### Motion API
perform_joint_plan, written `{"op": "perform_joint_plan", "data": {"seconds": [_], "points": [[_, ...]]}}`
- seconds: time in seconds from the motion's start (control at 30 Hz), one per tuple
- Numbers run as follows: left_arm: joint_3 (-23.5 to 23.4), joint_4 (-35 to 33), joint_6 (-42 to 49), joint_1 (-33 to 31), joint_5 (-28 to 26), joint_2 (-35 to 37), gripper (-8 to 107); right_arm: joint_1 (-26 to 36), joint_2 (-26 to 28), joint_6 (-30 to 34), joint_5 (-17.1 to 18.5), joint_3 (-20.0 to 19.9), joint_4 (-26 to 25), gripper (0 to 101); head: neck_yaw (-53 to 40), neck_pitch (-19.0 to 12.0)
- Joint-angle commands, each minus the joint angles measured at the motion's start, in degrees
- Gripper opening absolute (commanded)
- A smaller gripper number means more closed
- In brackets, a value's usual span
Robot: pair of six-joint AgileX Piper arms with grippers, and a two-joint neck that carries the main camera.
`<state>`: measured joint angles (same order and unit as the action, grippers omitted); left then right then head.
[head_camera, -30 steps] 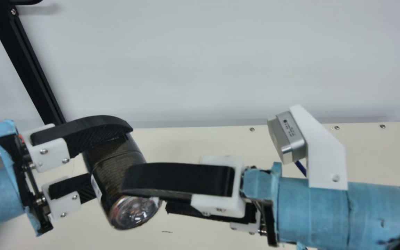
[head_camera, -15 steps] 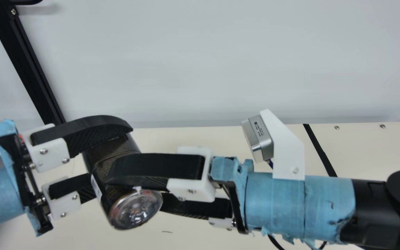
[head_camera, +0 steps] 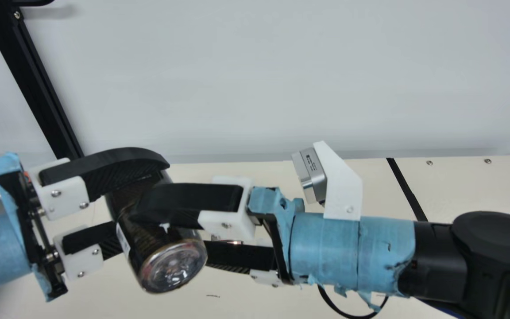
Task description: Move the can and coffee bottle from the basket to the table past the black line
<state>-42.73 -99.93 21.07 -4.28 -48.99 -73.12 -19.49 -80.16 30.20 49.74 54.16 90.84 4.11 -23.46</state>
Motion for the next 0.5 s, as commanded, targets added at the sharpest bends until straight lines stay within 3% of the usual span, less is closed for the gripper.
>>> {"op": "perform_joint_plan", "data": {"seconds": [0.0,0.47], "points": [[0.0,0.0,0.0,0.0,0.0,0.0,10,-0.18,-0.31,0.21,-0.02,0.24,0.75,101,0.53,-1.54],[0.0,0.0,0.0,0.0,0.0,0.0,10,-1.36,-1.34,-0.41,-0.72,0.94,1.93,101,0.53,-1.54]]}}
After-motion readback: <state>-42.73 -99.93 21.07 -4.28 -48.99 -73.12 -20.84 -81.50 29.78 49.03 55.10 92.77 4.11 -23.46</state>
